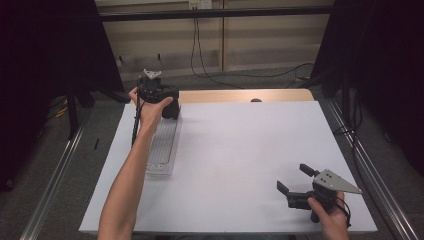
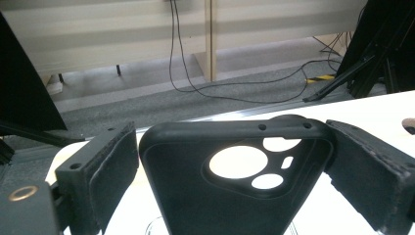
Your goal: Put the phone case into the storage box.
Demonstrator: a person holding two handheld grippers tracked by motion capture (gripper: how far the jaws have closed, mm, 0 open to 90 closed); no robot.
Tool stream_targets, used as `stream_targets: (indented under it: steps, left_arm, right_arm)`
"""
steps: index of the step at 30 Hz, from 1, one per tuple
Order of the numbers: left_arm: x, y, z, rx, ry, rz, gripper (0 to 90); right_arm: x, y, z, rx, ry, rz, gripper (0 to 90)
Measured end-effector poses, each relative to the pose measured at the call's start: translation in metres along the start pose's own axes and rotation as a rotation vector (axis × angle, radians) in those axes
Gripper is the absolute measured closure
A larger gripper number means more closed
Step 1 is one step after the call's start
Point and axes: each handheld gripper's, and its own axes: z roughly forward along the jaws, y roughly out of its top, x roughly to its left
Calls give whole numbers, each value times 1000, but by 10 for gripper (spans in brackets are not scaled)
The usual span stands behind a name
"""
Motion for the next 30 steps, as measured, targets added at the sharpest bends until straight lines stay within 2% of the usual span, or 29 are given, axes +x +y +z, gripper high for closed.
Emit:
stream_targets:
  steps: [7,12,13,21,24,28,30]
  left_arm:
    - [3,-2,2,-12,-19,-26,47]
    - [5,-2,2,-25,-38,-28,32]
    - [5,-2,2,-33,-48,-26,28]
    - [6,-1,1,-54,-53,15,23]
    - [7,0,0,-69,-57,8,22]
    - [8,0,-1,-88,-62,28,22]
    - [7,1,-2,-101,-68,16,21]
  right_arm:
    - [0,0,0,0,0,-1,0]
    - [0,0,0,0,1,-1,0]
    - [0,0,0,1,1,-1,0]
    - [0,0,0,1,0,0,0]
    - [0,0,0,0,1,-2,0]
    - [0,0,0,1,-1,-1,0]
    - [0,0,0,1,0,-1,0]
